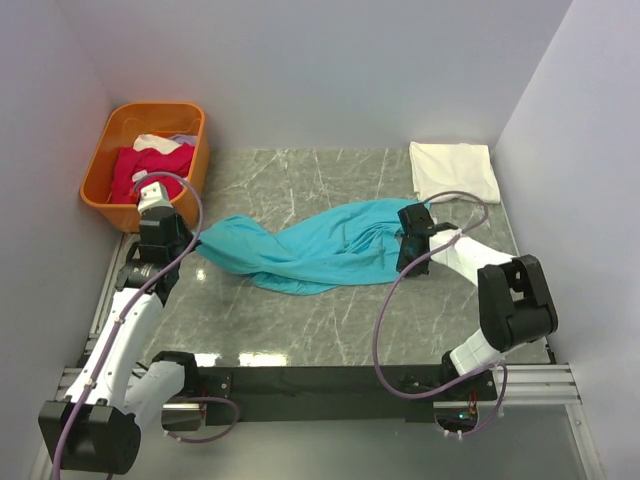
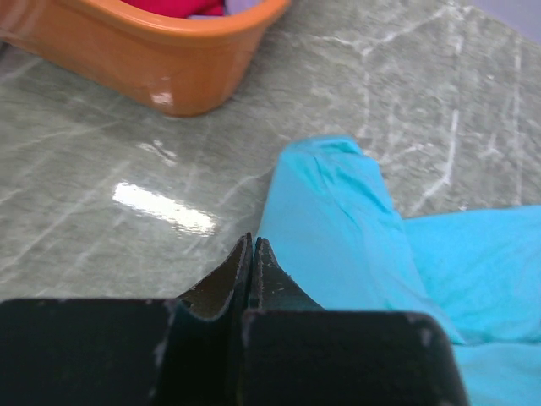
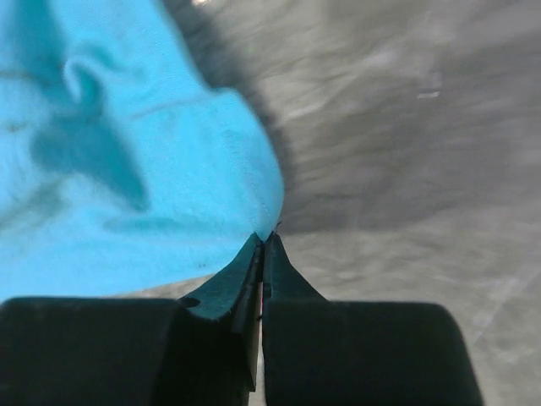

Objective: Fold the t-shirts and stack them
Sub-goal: Flatten the tshirt out

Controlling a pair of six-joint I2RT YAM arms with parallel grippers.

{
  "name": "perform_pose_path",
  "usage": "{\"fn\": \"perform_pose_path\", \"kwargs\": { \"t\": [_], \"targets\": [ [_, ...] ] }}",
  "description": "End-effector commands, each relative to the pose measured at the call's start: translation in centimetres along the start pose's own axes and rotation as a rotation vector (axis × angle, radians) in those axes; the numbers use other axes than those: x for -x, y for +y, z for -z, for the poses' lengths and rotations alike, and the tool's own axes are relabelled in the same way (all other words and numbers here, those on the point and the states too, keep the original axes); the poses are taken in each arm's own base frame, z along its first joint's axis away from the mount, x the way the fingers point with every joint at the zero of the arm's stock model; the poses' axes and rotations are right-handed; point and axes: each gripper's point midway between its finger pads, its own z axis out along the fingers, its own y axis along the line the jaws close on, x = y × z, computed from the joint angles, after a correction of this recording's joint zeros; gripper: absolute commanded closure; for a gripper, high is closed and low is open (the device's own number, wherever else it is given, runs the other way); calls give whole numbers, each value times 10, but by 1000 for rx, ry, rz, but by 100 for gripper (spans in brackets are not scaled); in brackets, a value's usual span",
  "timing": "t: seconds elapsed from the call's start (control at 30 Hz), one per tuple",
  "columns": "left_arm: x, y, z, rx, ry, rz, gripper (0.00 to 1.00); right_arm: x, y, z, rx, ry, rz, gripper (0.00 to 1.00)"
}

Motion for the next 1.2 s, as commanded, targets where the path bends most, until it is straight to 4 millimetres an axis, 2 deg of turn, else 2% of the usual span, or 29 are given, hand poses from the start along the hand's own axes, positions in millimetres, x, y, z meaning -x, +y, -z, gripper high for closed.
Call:
{"fn": "perform_pose_path", "kwargs": {
  "t": [0.0, 0.1, 0.13, 0.2, 0.23, 0.3, 0.33, 0.4, 0.63, 0.77, 0.87, 1.0, 1.17],
  "targets": [
    [21, 17, 8, 86, -88, -14, 99, 42, -33, 35, -196, -160, -7, 100],
    [34, 32, 15, 168, -152, -2, 99, 71, -49, 79, -270, -324, -52, 99],
    [35, 35, 17, 176, -163, 1, 99, 76, -50, 92, -253, -367, -61, 91],
    [38, 35, 20, 176, -182, 7, 99, 73, -46, 95, -212, -361, -60, 77],
    [38, 34, 20, 170, -181, 5, 99, 69, -46, 93, -203, -343, -68, 68],
    [36, 30, 19, 147, -169, 1, 99, 61, -50, 83, -196, -300, -85, 63],
    [35, 29, 19, 138, -165, 2, 99, 50, -49, 73, -172, -259, -93, 57],
    [35, 26, 20, 122, -164, 1, 99, 43, -48, 62, -127, -234, -135, 54],
    [33, 22, 19, 98, -157, 0, 99, 35, -12, 51, 86, -152, -215, 51],
    [34, 22, 20, 94, -161, 1, 99, 25, 9, 48, 137, -115, -161, 50],
    [34, 21, 20, 92, -160, 0, 99, 1, 22, 39, 113, -27, -73, 51],
    [33, 22, 20, 96, -159, 1, 99, -27, 28, 30, 68, 47, -18, 54],
    [34, 22, 21, 95, -163, 1, 99, -43, 33, 27, 56, 82, 29, 55]
  ]
}}
